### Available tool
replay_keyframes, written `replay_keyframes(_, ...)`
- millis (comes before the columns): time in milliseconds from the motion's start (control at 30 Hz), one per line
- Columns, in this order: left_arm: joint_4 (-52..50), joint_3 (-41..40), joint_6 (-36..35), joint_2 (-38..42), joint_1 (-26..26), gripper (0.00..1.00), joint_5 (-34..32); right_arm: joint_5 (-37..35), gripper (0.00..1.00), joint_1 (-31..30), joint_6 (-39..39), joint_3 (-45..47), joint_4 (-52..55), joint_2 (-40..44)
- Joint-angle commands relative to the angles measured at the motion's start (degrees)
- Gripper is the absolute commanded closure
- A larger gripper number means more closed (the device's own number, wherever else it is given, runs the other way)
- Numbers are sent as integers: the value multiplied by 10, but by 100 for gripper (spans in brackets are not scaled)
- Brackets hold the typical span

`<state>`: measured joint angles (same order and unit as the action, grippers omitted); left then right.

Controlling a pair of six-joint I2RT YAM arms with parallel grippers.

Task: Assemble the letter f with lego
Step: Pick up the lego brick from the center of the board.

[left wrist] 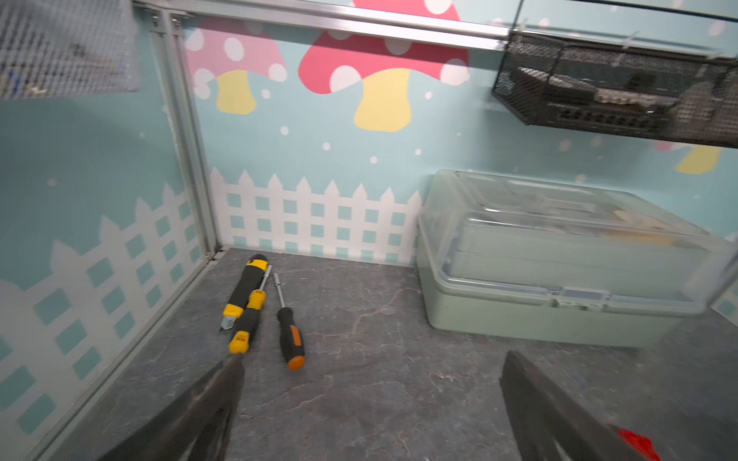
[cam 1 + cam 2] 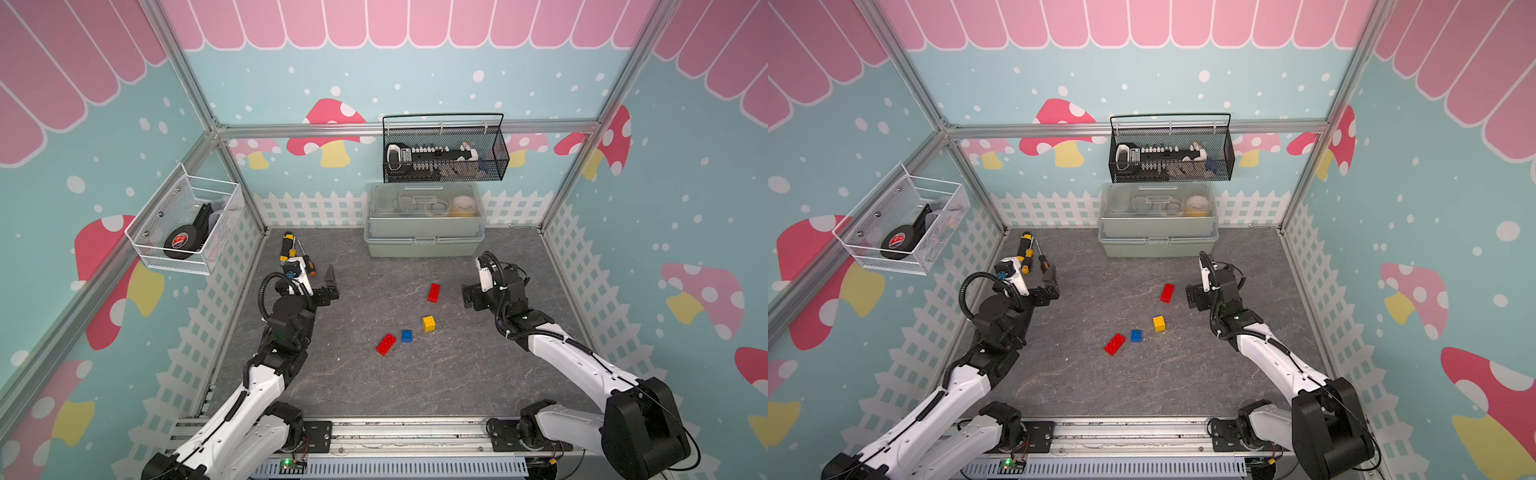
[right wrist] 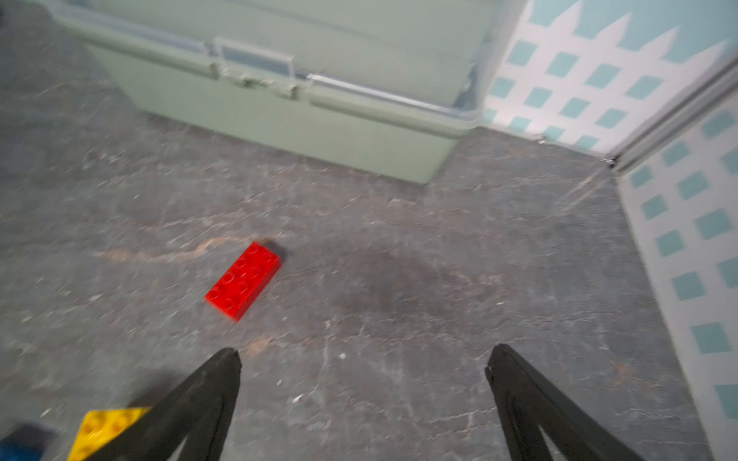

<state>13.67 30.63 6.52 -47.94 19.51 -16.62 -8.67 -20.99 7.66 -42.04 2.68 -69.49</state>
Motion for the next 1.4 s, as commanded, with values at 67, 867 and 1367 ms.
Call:
replay_keyframes(67,-222,61,34,20,79,1,98,52,4,-23,49,-50,223,-8)
replay_keyframes(867,-570,172,21,116,470,1,-52,30,10,-168,126,-220,379,-202)
replay_keyframes(1367,-628,189,12,172,480,1,-121,23,12,-190,138,-258,353,-273)
